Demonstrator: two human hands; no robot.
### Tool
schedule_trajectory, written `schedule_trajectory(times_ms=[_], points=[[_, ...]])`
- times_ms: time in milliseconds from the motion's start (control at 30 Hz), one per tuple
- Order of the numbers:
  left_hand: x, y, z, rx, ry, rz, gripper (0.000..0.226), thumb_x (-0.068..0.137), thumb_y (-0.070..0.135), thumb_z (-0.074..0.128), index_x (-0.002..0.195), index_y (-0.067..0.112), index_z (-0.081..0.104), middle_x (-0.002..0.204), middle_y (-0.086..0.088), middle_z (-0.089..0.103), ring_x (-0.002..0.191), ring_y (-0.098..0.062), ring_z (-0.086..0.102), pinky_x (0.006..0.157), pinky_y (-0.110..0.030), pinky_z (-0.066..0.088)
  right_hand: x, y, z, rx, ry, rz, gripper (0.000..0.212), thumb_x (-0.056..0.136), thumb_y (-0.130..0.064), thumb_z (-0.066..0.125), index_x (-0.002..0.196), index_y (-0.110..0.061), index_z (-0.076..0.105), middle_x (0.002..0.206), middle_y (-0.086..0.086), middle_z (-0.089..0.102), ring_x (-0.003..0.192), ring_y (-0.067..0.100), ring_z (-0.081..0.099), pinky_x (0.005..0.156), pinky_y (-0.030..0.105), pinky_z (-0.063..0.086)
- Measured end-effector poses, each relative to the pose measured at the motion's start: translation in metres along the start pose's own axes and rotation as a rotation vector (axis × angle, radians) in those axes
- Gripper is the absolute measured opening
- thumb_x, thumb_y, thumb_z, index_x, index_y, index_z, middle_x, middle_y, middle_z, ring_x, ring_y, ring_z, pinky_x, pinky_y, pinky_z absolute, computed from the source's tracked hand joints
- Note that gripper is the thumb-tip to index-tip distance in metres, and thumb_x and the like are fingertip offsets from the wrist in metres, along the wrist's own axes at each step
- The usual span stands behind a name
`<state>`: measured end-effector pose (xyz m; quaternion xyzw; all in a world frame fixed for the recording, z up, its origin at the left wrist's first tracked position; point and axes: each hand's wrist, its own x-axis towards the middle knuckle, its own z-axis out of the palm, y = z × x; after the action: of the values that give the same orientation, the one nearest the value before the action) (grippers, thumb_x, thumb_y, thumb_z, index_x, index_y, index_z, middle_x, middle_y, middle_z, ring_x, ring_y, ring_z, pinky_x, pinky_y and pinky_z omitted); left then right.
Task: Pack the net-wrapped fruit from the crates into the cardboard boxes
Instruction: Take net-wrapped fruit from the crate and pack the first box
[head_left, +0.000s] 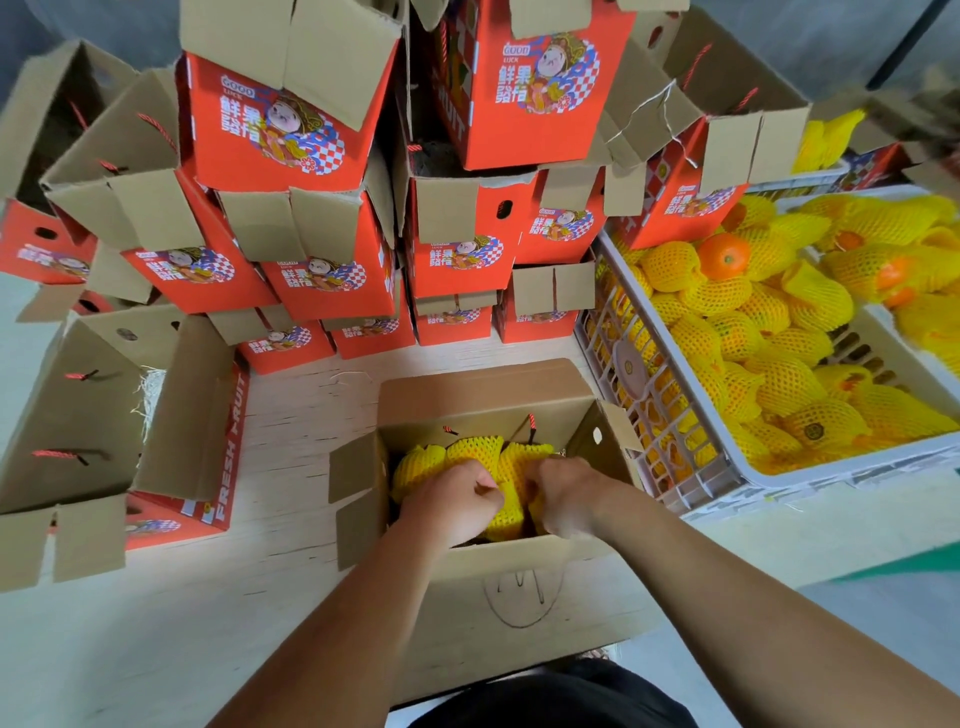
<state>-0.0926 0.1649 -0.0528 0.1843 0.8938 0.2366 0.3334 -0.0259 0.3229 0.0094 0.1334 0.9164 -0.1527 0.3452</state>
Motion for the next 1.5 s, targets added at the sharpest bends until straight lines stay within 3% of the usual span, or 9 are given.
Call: schedule_trajectory(times_ms=[167,367,767,867,967,1167,1267,1400,1500], points=[[-0.001,0.005,0.001,-0.038,0.058,0.012,0.011,0.096,0.039,0.053,0.100,0.037,0.063,0.098,0.014,0.070,0.095,-0.016,0.066,0.092,-0.039,0.055,-0.008,0.013,-0.007,0.228,0.039,-0.105,0.022,0.093,-0.023,0.055,0.112,-0.018,0.065,0.105,0.007,0.069,0.100,0.026,0.064,0.086,0.032,0.054],[-0.009,0.077,0.024,-0.320,0.193,0.320,0.010,0.099,0.026,0.059,0.094,0.034,0.062,0.084,0.025,0.066,0.078,0.002,0.061,0.069,-0.026,0.045,-0.029,0.050,-0.007,0.714,0.624,-0.176,0.021,0.093,-0.008,0.055,0.106,-0.020,0.066,0.091,-0.001,0.070,0.086,0.018,0.065,0.080,0.032,0.050],[0.035,0.268,0.091,-0.399,0.244,0.484,0.011,0.102,0.026,0.064,0.105,0.016,0.068,0.097,0.002,0.074,0.094,-0.015,0.070,0.085,-0.042,0.054,-0.042,0.230,-0.034,0.922,0.969,-0.140,0.015,0.098,-0.014,0.060,0.104,-0.027,0.066,0.096,-0.008,0.069,0.078,0.006,0.063,0.063,0.018,0.045],[0.058,0.300,0.108,-0.211,0.370,0.545,0.013,0.098,0.035,0.062,0.098,0.023,0.067,0.092,0.010,0.072,0.090,-0.011,0.068,0.079,-0.042,0.054,-0.038,0.293,-0.046,0.874,0.966,-0.089,0.010,0.099,-0.017,0.061,0.105,-0.022,0.066,0.087,-0.007,0.066,0.067,0.005,0.058,0.061,0.025,0.039],[0.079,0.314,0.115,-0.073,0.441,0.495,0.020,0.093,0.041,0.056,0.101,0.027,0.068,0.095,0.011,0.072,0.092,-0.014,0.069,0.078,-0.041,0.055,-0.026,0.352,-0.070,0.701,1.009,-0.042,0.019,0.093,-0.010,0.066,0.111,-0.015,0.066,0.103,0.007,0.066,0.094,0.025,0.062,0.077,0.032,0.044],[0.085,0.309,0.132,0.237,0.548,0.495,0.007,0.092,0.034,0.060,0.097,0.033,0.065,0.090,0.015,0.069,0.086,-0.011,0.063,0.073,-0.038,0.053,0.023,0.413,-0.137,-0.078,0.824,0.179,0.075,0.090,-0.017,0.061,0.157,-0.027,0.029,0.159,0.000,0.035,0.135,0.038,0.037,0.106,0.048,0.036],[0.087,0.312,0.132,0.271,0.543,0.443,0.008,0.094,0.035,0.059,0.100,0.035,0.065,0.094,0.018,0.067,0.090,-0.009,0.062,0.073,-0.033,0.054,0.044,0.422,-0.144,-0.375,0.782,0.200,0.069,0.095,-0.021,0.051,0.158,-0.026,0.023,0.149,0.002,0.040,0.130,0.036,0.038,0.100,0.045,0.035],[0.084,0.316,0.131,0.297,0.567,0.429,0.009,0.093,0.032,0.063,0.101,0.034,0.066,0.093,0.018,0.068,0.092,-0.011,0.061,0.077,-0.032,0.050,0.052,0.429,-0.144,-0.391,0.882,0.189,0.046,0.097,-0.023,0.048,0.143,-0.021,0.046,0.137,0.006,0.049,0.122,0.037,0.044,0.096,0.047,0.036],[0.081,0.320,0.132,0.283,0.566,0.407,0.011,0.094,0.032,0.062,0.105,0.033,0.067,0.095,0.017,0.069,0.095,-0.013,0.063,0.081,-0.035,0.050,0.038,0.430,-0.133,-0.134,0.936,0.121,0.069,0.074,-0.047,0.076,0.132,-0.017,0.053,0.127,0.006,0.052,0.116,0.036,0.046,0.093,0.050,0.035]])
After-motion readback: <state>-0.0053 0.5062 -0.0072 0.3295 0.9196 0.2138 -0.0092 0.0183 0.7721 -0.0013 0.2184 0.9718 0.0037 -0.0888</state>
